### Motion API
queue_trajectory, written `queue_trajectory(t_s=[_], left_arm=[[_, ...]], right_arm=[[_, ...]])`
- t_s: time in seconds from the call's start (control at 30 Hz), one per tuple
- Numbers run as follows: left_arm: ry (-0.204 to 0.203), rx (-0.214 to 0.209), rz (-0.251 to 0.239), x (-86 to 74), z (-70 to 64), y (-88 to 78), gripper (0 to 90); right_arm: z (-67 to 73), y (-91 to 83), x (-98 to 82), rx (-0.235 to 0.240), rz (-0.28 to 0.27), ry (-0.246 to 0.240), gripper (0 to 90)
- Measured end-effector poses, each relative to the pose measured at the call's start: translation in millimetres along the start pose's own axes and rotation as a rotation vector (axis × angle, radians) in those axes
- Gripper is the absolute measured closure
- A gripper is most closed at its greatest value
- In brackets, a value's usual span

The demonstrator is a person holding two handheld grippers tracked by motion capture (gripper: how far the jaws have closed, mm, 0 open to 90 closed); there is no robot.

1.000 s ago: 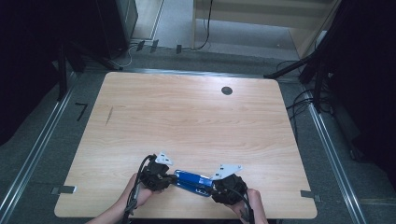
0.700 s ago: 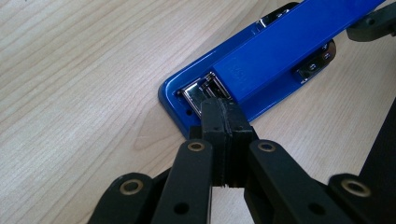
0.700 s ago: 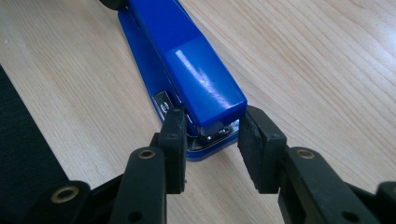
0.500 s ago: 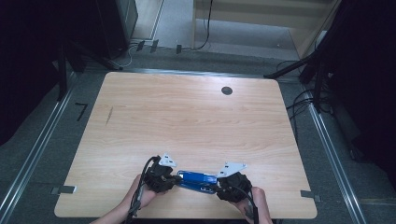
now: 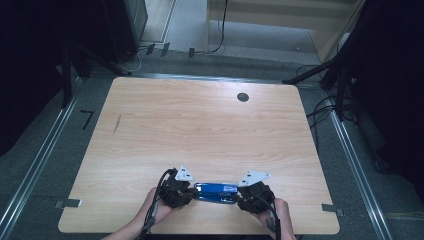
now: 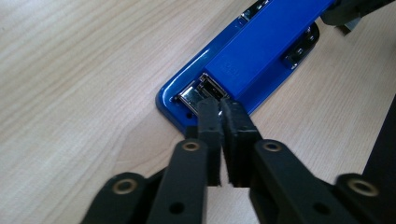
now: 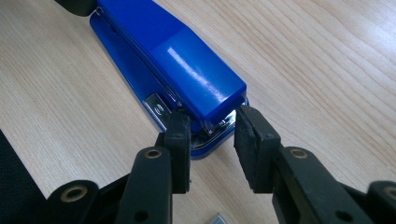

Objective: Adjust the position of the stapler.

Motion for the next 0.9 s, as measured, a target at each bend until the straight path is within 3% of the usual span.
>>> queue_trajectory(t_s=[0.2,0.23,0.27,0.3,0.33,0.43,0.53,0.6,0.63,0.9], left_arm=[[0.014,0.039,-0.036,8.0,9.1,-2.9,45.6],[0.027,0.048,-0.045,9.9,8.7,-3.6,45.6],[0.044,0.054,-0.055,11.6,7.4,-4.3,36.6],[0.088,0.06,-0.077,15.2,3.9,-5.2,36.0],[0.088,0.06,-0.077,15.2,3.9,-5.2,32.8],[0.165,0.069,-0.101,19.0,-2.6,-5.4,30.1],[0.203,0.07,-0.115,24.4,-8.4,-2.5,29.1],[0.204,0.068,-0.119,25.9,-10.1,-1.2,29.7],[0.226,0.067,-0.117,29.8,-14.4,2.3,30.2],[0.284,0.037,-0.143,48.7,-35.8,13.9,36.2]], right_arm=[[-1.8,-2.3,-2.0,0.001,0.0,0.005,68.1],[-2.3,-2.7,-2.2,0.003,-0.001,0.003,68.1],[-3.7,-3.9,-3.6,-0.001,-0.002,0.009,68.1],[-4.4,-4.2,-4.2,-0.004,0.0,0.008,68.1],[-4.6,-4.4,-4.3,0.0,-0.003,0.009,68.2],[-4.8,-3.8,-4.8,-0.001,-0.005,0.01,68.3],[-5.3,-0.6,-7.0,-0.014,0.011,0.013,69.0],[-6.0,0.3,-6.6,-0.02,0.008,0.009,68.9],[-6.4,0.6,-6.4,-0.024,0.006,0.013,68.9],[-8.7,2.0,-7.6,-0.034,0.003,0.028,67.9]])
Point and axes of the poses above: each handheld gripper's, and its own axes: y roughly forward along the jaws, x roughly out of its top, z roughly to its left, the point moved 10 cm from there along y, roughly forward along the jaws, and after that the axes turned 13 degrees about x, right-handed, at the moved point
